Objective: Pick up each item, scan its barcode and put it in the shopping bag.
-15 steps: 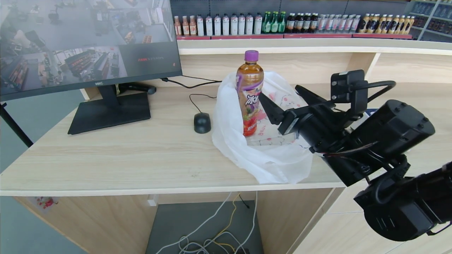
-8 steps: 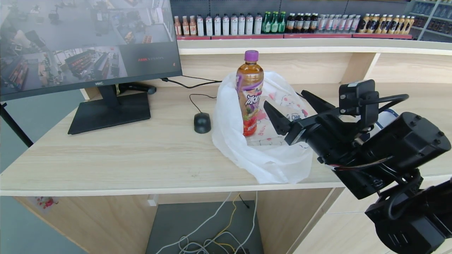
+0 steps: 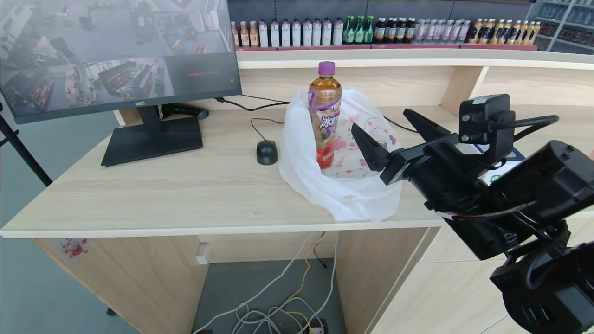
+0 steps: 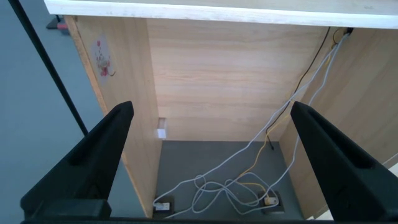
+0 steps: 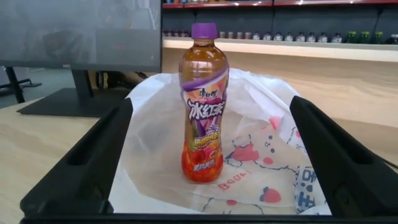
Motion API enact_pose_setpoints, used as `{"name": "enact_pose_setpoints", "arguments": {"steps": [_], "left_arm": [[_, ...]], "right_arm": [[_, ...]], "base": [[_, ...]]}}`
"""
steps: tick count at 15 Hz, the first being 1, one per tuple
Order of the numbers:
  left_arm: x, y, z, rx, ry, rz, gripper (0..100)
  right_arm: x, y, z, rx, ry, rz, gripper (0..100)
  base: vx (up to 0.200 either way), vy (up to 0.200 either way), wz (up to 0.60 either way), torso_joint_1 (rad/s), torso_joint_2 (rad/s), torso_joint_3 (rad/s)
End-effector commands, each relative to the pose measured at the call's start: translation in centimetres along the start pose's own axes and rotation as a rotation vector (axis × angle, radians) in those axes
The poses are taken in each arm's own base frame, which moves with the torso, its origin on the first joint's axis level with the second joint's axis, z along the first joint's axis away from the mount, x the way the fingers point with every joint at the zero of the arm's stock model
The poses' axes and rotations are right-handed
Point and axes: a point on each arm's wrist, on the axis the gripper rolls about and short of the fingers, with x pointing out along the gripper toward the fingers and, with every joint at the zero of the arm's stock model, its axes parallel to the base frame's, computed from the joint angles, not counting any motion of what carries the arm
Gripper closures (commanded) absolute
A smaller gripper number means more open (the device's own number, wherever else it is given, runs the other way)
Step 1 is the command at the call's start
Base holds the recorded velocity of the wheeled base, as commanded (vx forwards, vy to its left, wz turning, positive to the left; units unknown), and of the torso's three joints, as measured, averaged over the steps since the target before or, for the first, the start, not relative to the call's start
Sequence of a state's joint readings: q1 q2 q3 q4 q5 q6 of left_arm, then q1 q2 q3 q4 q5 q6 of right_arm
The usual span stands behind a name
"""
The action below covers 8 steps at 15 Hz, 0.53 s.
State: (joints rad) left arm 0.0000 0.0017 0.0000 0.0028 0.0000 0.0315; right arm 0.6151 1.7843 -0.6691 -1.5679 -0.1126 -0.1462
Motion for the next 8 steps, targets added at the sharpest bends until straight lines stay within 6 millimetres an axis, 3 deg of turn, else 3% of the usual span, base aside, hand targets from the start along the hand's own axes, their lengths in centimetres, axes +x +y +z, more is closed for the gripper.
{"name": "enact_pose_setpoints", "arguments": {"steps": [1,2,8], "left_arm": [[0.0,0.0,0.0,-0.001,0.0,0.0,0],[0.0,0.0,0.0,-0.002,0.0,0.0,0],[0.0,0.0,0.0,-0.002,0.0,0.0,0]], "right_arm": [[0.13,0.15,-0.26,0.0,0.003,0.004,0],[-0.05,0.14,-0.31,-0.002,0.009,0.005,0],[0.2,0.18,-1.1,-0.006,0.028,0.003,0]], "base": [[0.0,0.0,0.0,0.0,0.0,0.0],[0.0,0.0,0.0,0.0,0.0,0.0],[0.0,-0.2,0.0,0.004,0.0,0.006]]}}
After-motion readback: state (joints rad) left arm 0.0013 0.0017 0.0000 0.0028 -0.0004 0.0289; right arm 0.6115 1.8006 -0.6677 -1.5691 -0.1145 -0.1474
